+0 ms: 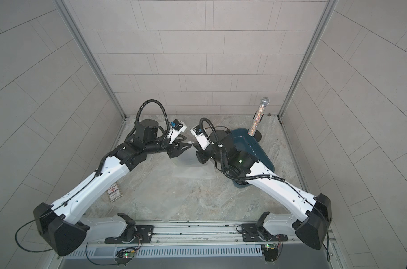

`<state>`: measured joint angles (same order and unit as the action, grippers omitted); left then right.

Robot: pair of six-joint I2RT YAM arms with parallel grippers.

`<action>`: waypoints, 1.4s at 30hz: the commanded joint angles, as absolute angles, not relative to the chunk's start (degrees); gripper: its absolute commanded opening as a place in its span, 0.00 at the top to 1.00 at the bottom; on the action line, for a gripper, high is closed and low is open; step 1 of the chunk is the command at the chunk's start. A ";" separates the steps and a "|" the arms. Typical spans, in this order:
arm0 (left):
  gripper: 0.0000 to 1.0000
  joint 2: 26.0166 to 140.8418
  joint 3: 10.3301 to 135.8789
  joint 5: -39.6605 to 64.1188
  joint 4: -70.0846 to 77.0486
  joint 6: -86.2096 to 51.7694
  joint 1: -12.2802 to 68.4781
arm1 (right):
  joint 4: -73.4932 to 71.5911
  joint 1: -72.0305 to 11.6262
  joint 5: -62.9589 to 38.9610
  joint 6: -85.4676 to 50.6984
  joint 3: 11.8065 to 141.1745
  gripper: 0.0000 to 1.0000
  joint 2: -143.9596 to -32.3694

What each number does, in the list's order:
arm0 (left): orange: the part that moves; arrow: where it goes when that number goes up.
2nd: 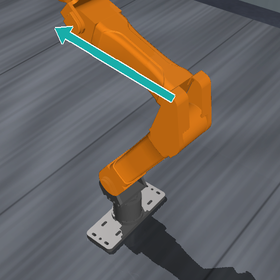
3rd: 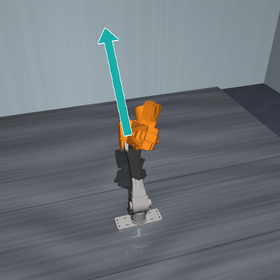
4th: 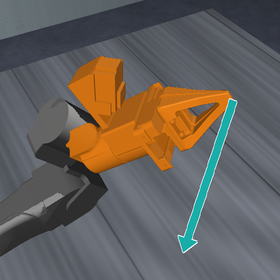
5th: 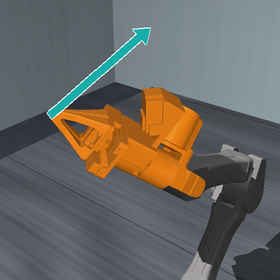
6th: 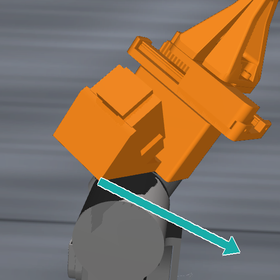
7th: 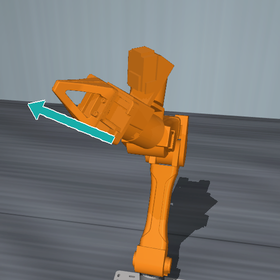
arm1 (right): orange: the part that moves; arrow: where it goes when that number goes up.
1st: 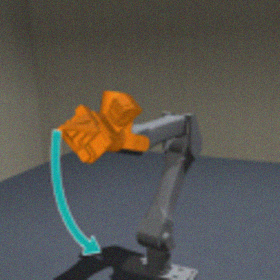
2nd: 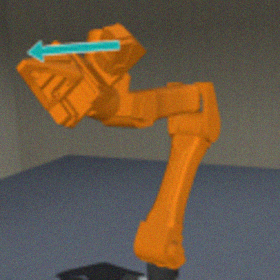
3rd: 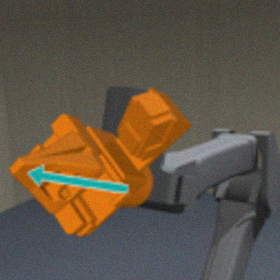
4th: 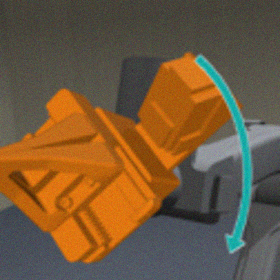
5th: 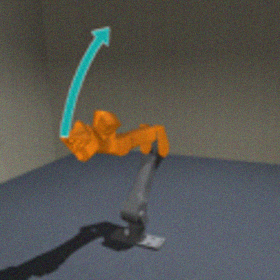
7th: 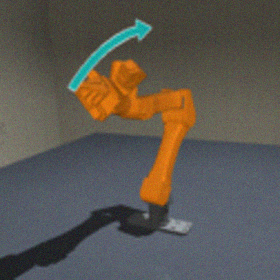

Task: Place the eggplant in a zip-top bag and seal the zipper
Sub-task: Zip the zipper on the zipper food storage bag.

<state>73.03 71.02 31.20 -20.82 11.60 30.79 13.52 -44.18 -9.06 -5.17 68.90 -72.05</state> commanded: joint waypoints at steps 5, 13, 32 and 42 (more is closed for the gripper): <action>0.65 73.24 72.35 34.29 -18.48 12.58 30.94 | 12.90 -44.24 -10.46 -3.52 68.40 1.00 -72.50; 0.68 72.77 72.11 34.95 -18.19 12.40 30.99 | 12.92 -44.23 -9.75 -3.28 68.36 1.00 -72.79; 0.97 72.52 72.03 40.08 -18.71 11.95 30.95 | 11.86 -43.53 -8.34 -3.17 67.74 1.00 -73.16; 0.99 73.10 72.79 42.70 -21.22 12.91 31.02 | 6.93 -41.84 -12.79 -1.56 65.09 0.73 -72.22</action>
<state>73.34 71.02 40.10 -20.58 11.22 30.79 10.00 -41.91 -10.85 -3.49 65.14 -72.66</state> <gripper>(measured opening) 0.090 0.266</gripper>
